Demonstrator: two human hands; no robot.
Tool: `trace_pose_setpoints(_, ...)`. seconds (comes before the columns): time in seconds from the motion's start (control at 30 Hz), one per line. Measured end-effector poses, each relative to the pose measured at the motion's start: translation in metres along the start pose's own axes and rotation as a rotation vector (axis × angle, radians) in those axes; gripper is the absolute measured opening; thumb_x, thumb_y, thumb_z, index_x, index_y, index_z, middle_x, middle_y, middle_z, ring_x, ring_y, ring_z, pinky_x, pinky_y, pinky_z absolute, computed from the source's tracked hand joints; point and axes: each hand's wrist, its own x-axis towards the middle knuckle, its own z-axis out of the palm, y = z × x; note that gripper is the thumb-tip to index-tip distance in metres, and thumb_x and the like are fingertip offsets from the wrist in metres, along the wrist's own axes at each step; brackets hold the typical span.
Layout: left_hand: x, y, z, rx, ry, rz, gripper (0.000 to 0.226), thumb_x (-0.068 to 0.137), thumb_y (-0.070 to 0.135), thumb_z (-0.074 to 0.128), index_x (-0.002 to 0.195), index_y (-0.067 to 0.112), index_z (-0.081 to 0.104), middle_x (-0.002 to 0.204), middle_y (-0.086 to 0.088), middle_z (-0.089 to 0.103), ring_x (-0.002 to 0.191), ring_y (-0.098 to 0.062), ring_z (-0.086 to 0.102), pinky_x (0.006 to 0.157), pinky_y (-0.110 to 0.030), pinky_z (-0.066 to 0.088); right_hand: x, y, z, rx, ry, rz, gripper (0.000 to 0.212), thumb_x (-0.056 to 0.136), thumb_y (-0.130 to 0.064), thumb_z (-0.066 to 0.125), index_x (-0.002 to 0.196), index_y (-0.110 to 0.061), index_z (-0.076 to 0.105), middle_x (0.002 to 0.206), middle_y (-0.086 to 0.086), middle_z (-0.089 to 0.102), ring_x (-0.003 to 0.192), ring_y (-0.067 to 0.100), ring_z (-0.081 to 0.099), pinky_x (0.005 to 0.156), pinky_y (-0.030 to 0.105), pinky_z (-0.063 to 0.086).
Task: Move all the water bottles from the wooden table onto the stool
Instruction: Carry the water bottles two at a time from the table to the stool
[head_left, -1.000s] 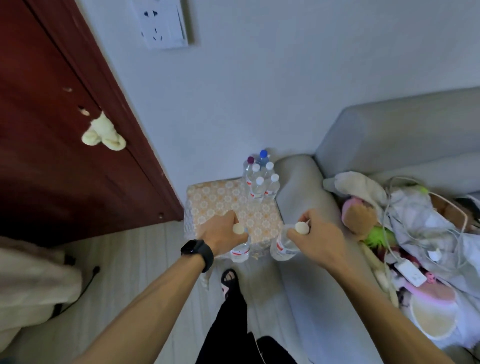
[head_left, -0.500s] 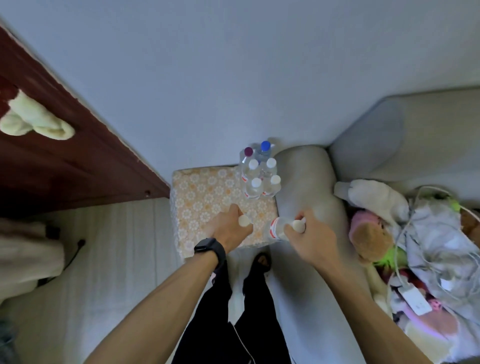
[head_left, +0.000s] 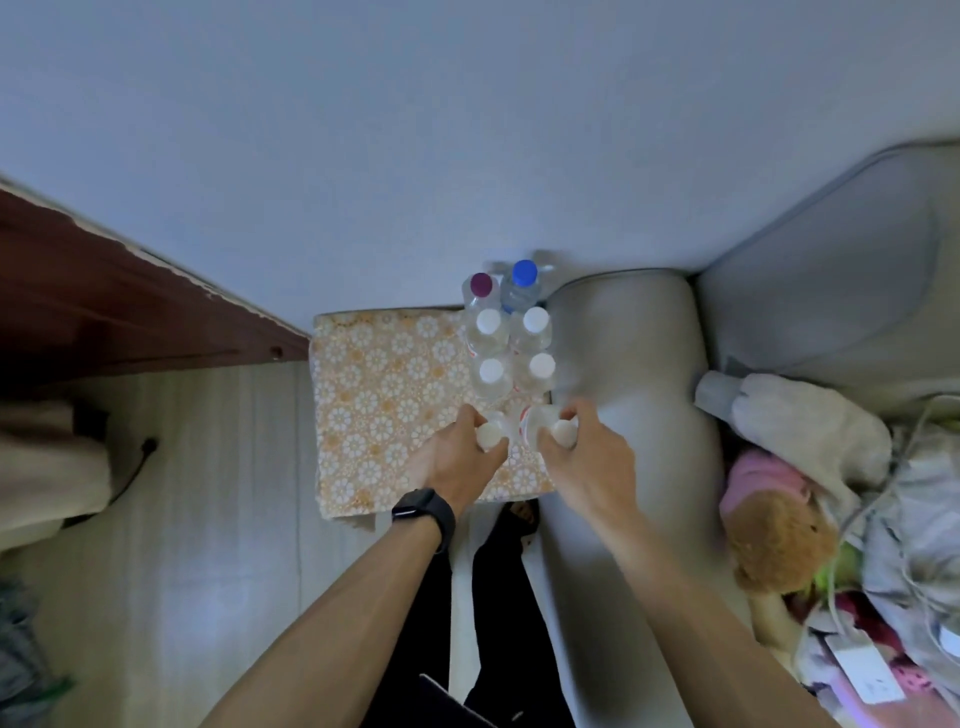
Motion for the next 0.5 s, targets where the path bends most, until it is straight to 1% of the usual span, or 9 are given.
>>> trace_pose_setpoints(0.07, 0.007, 0.002, 0.008, 0.010, 0.017, 0.001, 0.034, 0.085, 0.054, 0.059, 0.094, 0.027, 0.042, 0.075, 0.003, 0.066, 0.066, -0.024, 0.063, 0.058, -0.040, 0.055, 0.009, 0.005, 0.004, 0.014, 0.006, -0.020, 0.022, 0.091, -0.043, 0.057, 0.101, -0.030, 0.042, 0.076, -0.007, 0.061, 0.069, 0.020, 0.056, 0.068, 0.031, 0.039)
trace_pose_setpoints(0.2, 0.016, 0.006, 0.017, 0.021, 0.051, -0.005, 0.032, 0.088, 0.055, 0.057, 0.092, 0.028, 0.039, 0.078, 0.007, 0.065, 0.068, -0.023, 0.062, 0.054, -0.033, 0.046, 0.022, 0.014, 0.012, 0.024, 0.004, -0.046, 0.022, 0.092, -0.046, 0.057, 0.099, -0.033, 0.041, 0.073, -0.009, 0.061, 0.066, 0.017, 0.054, 0.066, 0.030, 0.037)
trace_pose_setpoints(0.33, 0.025, 0.010, 0.020, 0.028, 0.052, 0.007, 0.034, 0.087, 0.059, 0.054, 0.089, 0.030, 0.037, 0.074, 0.007, 0.064, 0.065, -0.022, 0.062, 0.053, -0.035, 0.050, 0.029, 0.016, 0.016, -0.004, -0.006, -0.096, 0.021, 0.092, -0.044, 0.058, 0.100, -0.030, 0.044, 0.075, -0.010, 0.059, 0.064, 0.014, 0.049, 0.064, 0.029, 0.033)
trace_pose_setpoints(0.43, 0.025, 0.012, 0.020, 0.062, 0.044, 0.031, 0.035, 0.089, 0.058, 0.054, 0.090, 0.029, 0.035, 0.074, 0.007, 0.062, 0.063, -0.021, 0.060, 0.052, -0.035, 0.050, 0.034, 0.016, 0.019, -0.003, -0.008, -0.109, 0.022, 0.092, -0.044, 0.059, 0.101, -0.030, 0.045, 0.079, -0.008, 0.062, 0.065, 0.014, 0.051, 0.063, 0.028, 0.034)
trace_pose_setpoints(0.5, 0.024, 0.013, 0.020, 0.051, 0.036, 0.017, 0.035, 0.088, 0.057, 0.056, 0.092, 0.029, 0.036, 0.076, 0.007, 0.062, 0.063, -0.020, 0.060, 0.053, -0.034, 0.049, 0.037, 0.016, 0.023, 0.005, -0.019, -0.118, 0.022, 0.091, -0.043, 0.060, 0.100, -0.031, 0.045, 0.080, -0.008, 0.062, 0.067, 0.015, 0.054, 0.063, 0.028, 0.035)
